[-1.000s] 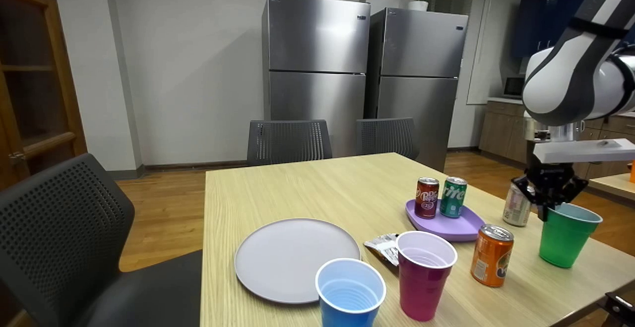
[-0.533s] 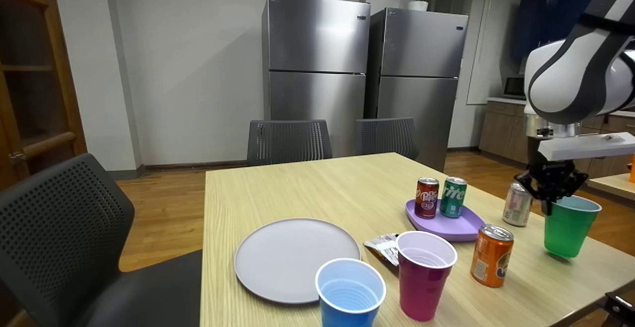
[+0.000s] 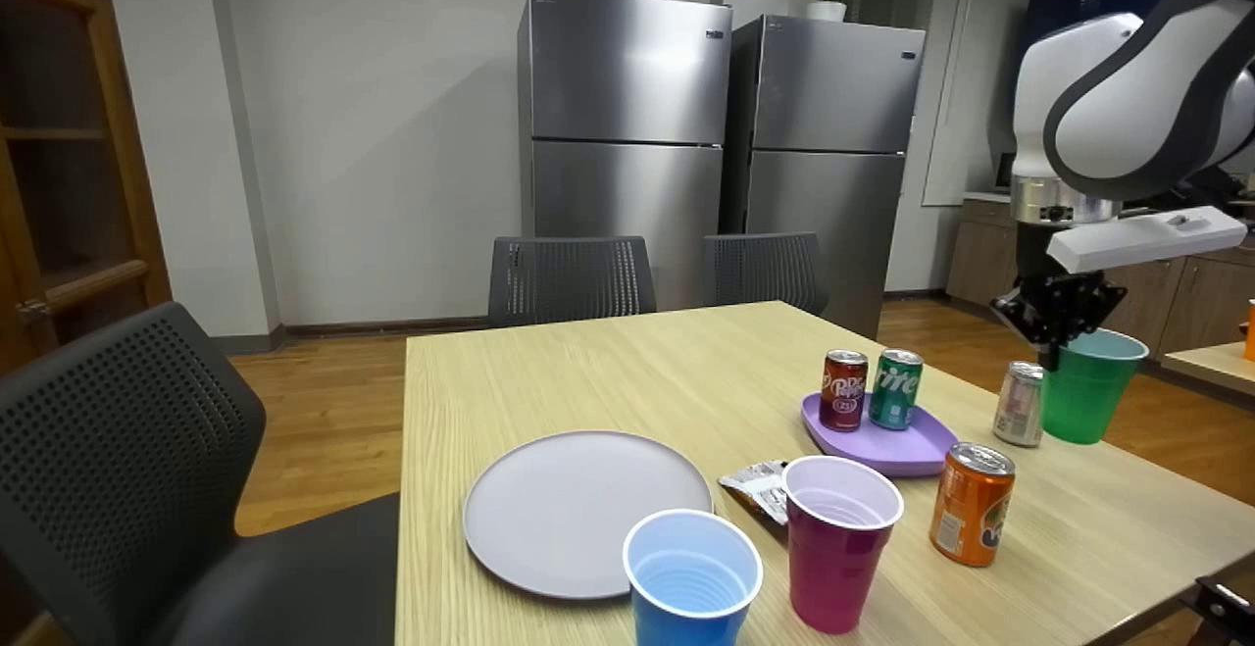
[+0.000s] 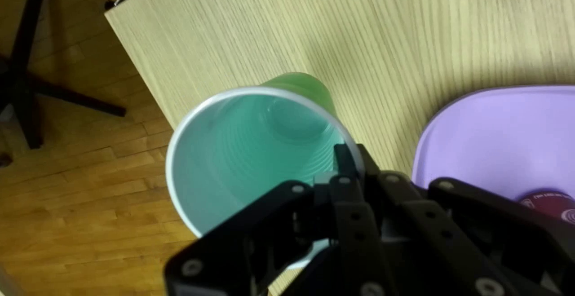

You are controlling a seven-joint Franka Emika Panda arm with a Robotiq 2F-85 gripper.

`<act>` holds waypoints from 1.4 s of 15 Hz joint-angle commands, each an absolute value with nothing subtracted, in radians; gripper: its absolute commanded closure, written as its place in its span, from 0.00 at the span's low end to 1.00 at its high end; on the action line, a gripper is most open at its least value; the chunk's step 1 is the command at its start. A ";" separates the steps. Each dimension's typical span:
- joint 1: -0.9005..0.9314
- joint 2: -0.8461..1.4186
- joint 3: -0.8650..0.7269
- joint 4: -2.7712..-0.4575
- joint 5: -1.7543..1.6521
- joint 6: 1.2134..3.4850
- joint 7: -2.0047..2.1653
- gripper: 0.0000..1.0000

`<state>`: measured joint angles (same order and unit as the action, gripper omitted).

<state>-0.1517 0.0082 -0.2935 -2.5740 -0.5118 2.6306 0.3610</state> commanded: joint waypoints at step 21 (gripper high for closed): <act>-0.043 0.006 -0.045 -2.395 -0.463 2.488 0.252 0.99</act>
<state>-0.0573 -0.0153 -0.0665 -2.4511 -0.4947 2.5332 0.3105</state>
